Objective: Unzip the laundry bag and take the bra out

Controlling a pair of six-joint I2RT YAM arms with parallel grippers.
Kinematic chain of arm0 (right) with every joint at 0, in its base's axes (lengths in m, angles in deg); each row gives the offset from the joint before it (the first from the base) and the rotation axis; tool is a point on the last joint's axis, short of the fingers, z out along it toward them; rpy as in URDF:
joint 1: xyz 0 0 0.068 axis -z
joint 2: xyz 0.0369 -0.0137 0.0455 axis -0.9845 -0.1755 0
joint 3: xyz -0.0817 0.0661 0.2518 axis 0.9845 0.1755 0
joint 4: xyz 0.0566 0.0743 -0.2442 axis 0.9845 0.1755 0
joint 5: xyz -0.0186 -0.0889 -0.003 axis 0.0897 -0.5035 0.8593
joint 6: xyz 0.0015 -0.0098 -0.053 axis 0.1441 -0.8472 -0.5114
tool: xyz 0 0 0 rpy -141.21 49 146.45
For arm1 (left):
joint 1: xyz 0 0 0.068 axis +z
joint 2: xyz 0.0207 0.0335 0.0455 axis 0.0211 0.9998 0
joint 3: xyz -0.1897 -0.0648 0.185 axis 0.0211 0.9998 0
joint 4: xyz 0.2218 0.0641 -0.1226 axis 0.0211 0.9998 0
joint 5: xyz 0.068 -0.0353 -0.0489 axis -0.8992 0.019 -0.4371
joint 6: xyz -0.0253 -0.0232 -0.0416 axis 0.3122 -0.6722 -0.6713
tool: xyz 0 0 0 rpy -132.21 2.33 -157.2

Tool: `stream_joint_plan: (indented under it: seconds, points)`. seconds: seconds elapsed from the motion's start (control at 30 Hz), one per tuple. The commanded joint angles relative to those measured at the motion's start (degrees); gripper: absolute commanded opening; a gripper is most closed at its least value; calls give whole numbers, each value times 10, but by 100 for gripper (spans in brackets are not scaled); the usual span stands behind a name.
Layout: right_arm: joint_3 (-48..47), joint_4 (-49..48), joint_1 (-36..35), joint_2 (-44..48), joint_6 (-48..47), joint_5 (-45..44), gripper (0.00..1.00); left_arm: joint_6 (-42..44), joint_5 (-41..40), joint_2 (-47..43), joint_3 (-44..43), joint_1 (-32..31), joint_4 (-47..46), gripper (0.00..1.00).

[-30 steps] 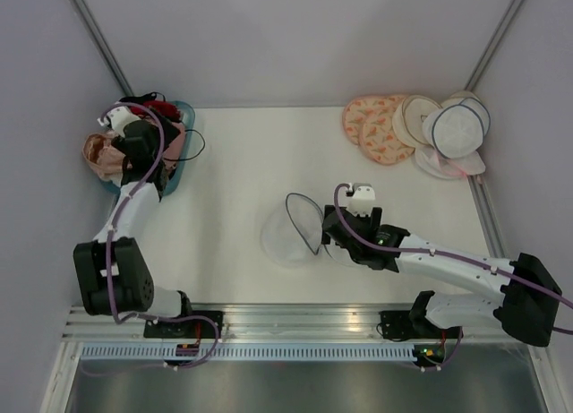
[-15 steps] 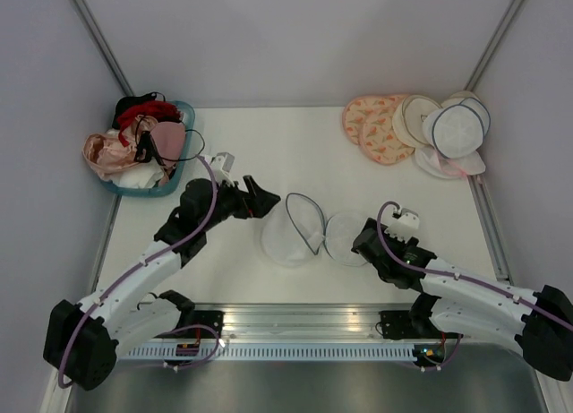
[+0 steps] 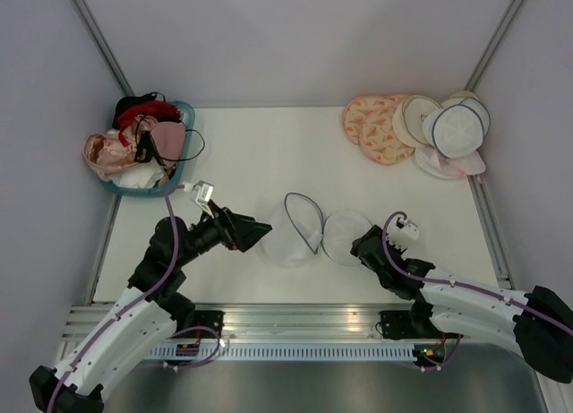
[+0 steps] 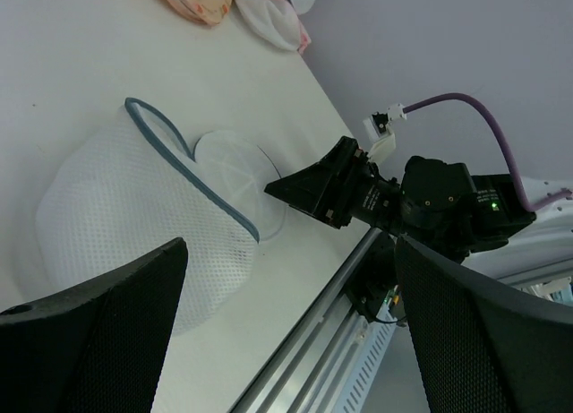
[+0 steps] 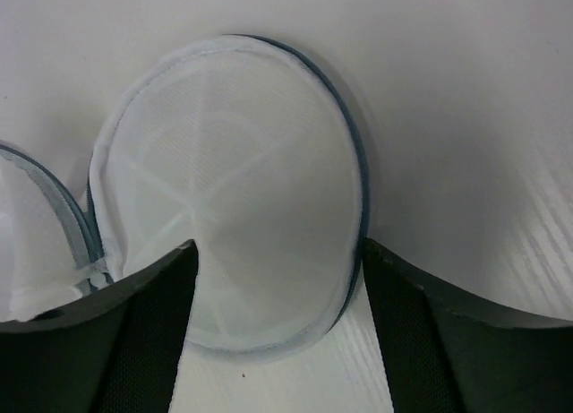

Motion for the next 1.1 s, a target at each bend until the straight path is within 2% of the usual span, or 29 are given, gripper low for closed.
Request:
stream_joint_plan:
  seconds: [0.0, 0.07, 0.1, 0.13, 0.17, 0.27, 0.43, 0.5, 0.6, 0.7, 0.73, 0.8, 0.83, 0.9, 1.07]
  points:
    - [45, -59, 1, -16, 37, 41, 67, -26, 19, -18, 15, -1, 33, 100]
    - [41, -62, 1, -29, 39, 32, 44, -26, 11, -28, 17, -1, 46, 100]
    - [35, -48, 1, -33, 40, 25, 19, -22, 7, -33, 17, -1, 50, 100]
    - [27, -35, 1, -36, 39, 19, 5, -20, 2, -40, 17, -1, 55, 100]
    - [19, -18, 1, -34, 40, 11, 0, -19, 0, -44, 15, -1, 59, 100]
    - [-18, 52, 1, -2, 25, -36, 0, -10, -2, -49, 3, -1, 79, 100]
    - [-128, 203, 1, 61, -27, -166, 0, 8, -15, -69, -17, -1, 124, 100]
    - [-198, 274, 1, 60, -58, -202, 0, 16, -27, -86, -28, -1, 141, 100]
    - [-288, 327, 1, 30, -124, -247, 1, 20, -39, -108, -38, -1, 169, 100]
    - [-373, 343, 1, -41, -231, -255, 0, 20, -50, -130, -43, -1, 188, 100]
    - [-392, 343, 1, -84, -291, -250, 0, 20, -54, -138, -45, -1, 194, 100]
    - [-438, 326, 0, -149, -346, -251, 1, 16, -69, -148, -55, -1, 217, 100]
    - [-452, 326, -5, -171, -362, -263, 1, 16, -75, -162, -58, -1, 226, 100]
    - [-482, 318, -46, -209, -393, -344, 0, 11, -102, -179, -67, -1, 254, 100]
    - [-586, 373, -149, -380, -393, -444, 0, 3, -153, -237, -71, -1, 296, 100]
